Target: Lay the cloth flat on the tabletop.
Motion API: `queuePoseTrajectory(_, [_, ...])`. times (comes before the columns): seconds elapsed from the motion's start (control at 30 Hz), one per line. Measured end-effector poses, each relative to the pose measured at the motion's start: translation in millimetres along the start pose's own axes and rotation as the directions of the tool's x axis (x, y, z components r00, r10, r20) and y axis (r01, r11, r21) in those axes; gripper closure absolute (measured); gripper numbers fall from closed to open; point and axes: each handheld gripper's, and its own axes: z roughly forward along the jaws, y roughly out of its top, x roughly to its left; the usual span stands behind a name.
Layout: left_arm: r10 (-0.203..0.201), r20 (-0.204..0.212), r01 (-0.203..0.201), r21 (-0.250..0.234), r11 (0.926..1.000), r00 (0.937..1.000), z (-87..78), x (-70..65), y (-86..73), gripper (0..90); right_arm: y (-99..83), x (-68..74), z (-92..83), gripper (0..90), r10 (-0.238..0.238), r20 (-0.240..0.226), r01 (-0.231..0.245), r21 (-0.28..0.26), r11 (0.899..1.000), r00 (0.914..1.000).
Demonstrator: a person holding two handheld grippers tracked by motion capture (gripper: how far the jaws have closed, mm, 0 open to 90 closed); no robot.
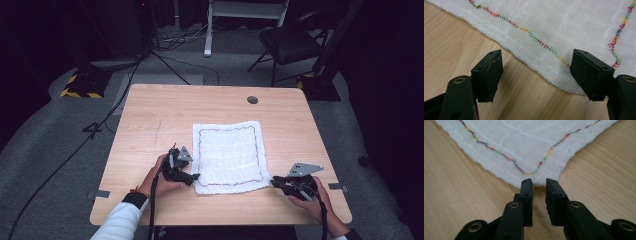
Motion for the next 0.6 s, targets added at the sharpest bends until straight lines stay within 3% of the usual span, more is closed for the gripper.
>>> queuePoseTrajectory(0.13, [-0.002, -0.026, 0.002, 0.002, 1.0000, 0.9997, -2.8, -4.9, -2.4, 26.3, 2.4, -1.6, -4.1, 58.9, -0.007, 0.005, 0.007, -0.062, 0.998, 1.0000])
queuePoseTrajectory(0.23, [0.006, -0.036, -0.005, 0.010, 0.9999, 0.9993, -4.1, -5.5, -1.4, 25.2, 6.3, 0.5, -3.2, 55.7, -0.019, -0.007, 0.018, -0.076, 0.997, 0.9998])
queuePoseTrajectory(0.3, [-0.016, -0.020, 0.016, 0.001, 0.9999, 0.9997, -5.1, -1.7, -0.2, 22.3, 11.3, 5.1, 0.0, 51.9, -0.038, -0.014, 0.037, -0.084, 0.996, 0.9992])
queuePoseTrajectory(0.37, [-0.065, -0.022, 0.064, -0.060, 0.9962, 0.9976, -10.6, 7.0, 3.3, 22.7, 19.0, 12.8, 5.6, 47.3, -0.071, -0.012, 0.070, -0.091, 0.993, 0.9974])
queuePoseTrajectory(0.6, [-0.075, -0.084, 0.065, -0.120, 0.9907, 0.9936, -12.9, 26.6, 19.9, 22.3, 36.7, 32.5, 23.7, 42.1, -0.146, -0.057, 0.139, -0.107, 0.985, 0.9877])
